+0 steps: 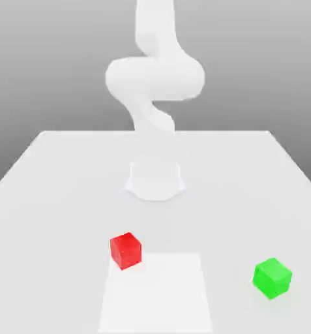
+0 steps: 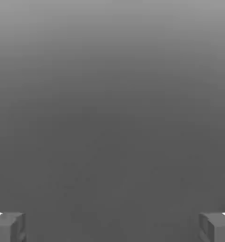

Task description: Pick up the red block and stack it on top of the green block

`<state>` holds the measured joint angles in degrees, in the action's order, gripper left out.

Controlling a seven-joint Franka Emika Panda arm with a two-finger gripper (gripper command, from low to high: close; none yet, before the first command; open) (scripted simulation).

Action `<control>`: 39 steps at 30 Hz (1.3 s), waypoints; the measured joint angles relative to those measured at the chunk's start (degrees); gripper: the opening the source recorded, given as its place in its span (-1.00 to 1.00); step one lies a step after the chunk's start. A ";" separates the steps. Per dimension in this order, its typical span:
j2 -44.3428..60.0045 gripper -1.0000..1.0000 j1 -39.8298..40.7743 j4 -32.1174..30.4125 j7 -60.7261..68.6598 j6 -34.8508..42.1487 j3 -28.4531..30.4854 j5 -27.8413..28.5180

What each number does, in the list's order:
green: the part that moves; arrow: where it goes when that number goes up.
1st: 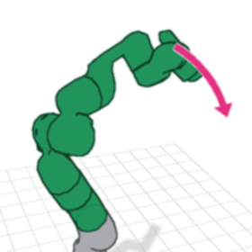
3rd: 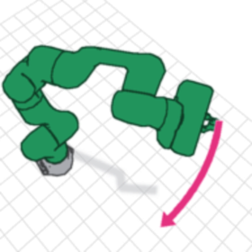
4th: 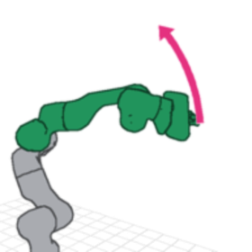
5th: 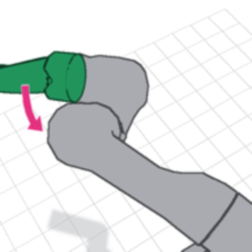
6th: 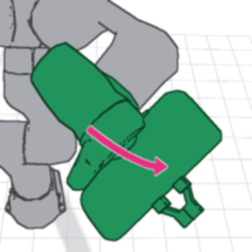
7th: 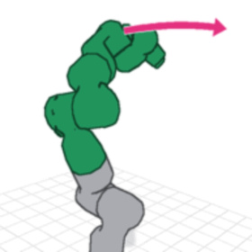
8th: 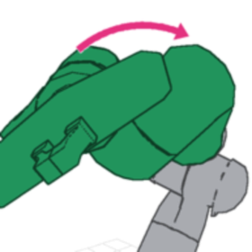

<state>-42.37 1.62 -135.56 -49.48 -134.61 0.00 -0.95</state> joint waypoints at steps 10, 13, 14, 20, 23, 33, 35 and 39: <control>17.14 0.00 7.40 -17.83 -18.80 -13.68 -2.38 -3.06; 22.80 0.00 9.78 -23.55 -25.68 -18.11 -3.65 -3.17; 24.86 0.00 10.68 -25.57 -28.24 -19.74 -4.13 -3.09; 40.79 0.00 14.65 -32.55 -40.70 -32.34 -5.11 0.14; 47.21 0.00 14.15 -31.92 -43.09 -37.81 -3.80 3.10; 50.54 -1.00 12.45 -31.52 -43.84 -40.75 -1.99 3.96; 46.98 -1.00 12.84 -32.00 -42.78 -37.70 -2.77 2.54; 38.95 -1.00 12.12 -33.15 -41.40 -30.80 -2.73 0.45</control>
<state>-3.41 13.74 -168.71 -90.88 -165.42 -2.73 -0.50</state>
